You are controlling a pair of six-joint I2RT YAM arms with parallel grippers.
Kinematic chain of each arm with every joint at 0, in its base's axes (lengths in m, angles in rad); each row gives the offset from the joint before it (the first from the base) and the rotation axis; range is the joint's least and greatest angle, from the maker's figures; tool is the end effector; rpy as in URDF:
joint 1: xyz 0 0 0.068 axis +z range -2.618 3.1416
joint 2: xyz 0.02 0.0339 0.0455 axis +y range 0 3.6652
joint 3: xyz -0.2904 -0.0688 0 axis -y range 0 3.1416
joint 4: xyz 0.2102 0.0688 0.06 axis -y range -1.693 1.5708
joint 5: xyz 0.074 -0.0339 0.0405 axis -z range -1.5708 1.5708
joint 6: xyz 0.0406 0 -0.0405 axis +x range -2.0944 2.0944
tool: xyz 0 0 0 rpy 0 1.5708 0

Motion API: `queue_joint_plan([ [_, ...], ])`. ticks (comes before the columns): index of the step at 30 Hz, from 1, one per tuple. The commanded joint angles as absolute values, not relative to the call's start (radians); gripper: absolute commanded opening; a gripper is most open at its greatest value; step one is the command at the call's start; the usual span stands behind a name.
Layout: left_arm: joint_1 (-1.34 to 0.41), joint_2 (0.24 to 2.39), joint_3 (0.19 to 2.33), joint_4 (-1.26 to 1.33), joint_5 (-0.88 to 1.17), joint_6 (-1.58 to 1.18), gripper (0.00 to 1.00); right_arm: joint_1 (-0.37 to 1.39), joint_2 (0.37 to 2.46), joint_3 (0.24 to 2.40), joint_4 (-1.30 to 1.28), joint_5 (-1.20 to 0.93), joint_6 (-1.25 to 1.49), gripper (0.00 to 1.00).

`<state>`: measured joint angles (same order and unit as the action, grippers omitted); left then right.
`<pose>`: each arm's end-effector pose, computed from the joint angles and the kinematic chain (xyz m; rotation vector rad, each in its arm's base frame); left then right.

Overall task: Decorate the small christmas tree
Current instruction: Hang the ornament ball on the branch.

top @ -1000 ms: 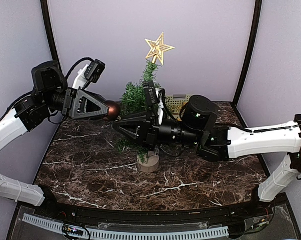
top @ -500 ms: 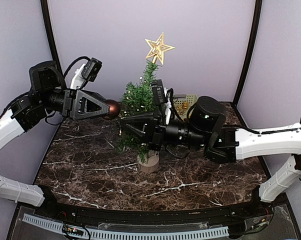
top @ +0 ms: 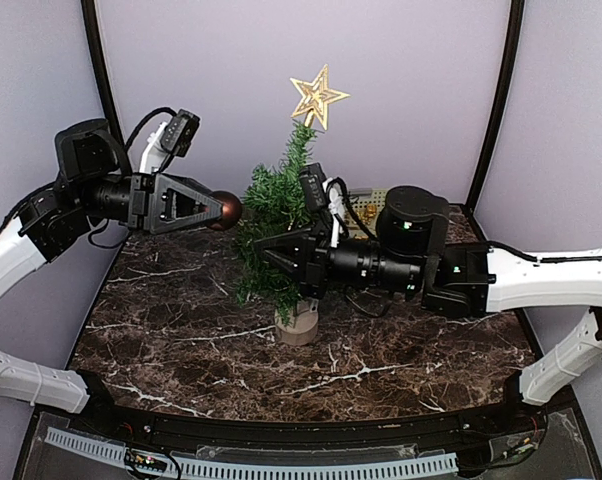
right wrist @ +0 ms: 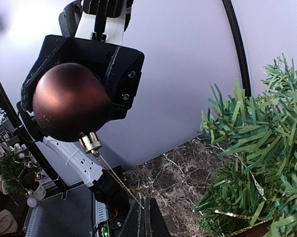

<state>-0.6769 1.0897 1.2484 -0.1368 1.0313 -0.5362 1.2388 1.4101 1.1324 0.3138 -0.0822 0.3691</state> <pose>0.1173 -0.1390 0.4655 1.0394 1.5342 -1.6810 0.0968 0.2909 0.4044 -0.7789 1.5054 1.3126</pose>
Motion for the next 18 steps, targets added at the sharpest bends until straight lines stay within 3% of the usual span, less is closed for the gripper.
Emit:
queue_joint_plan([
  [1, -0.672, 1.083, 1.281, -0.116, 1.041, -0.525, 0.45, 1.243, 1.403, 1.166, 0.265, -0.052, 0.348, 0.0],
  [18, -0.673, 1.096, 1.319, -0.163, 0.793, -0.418, 0.47, 1.242, 1.355, 1.26, 0.146, -0.035, 0.453, 0.0],
])
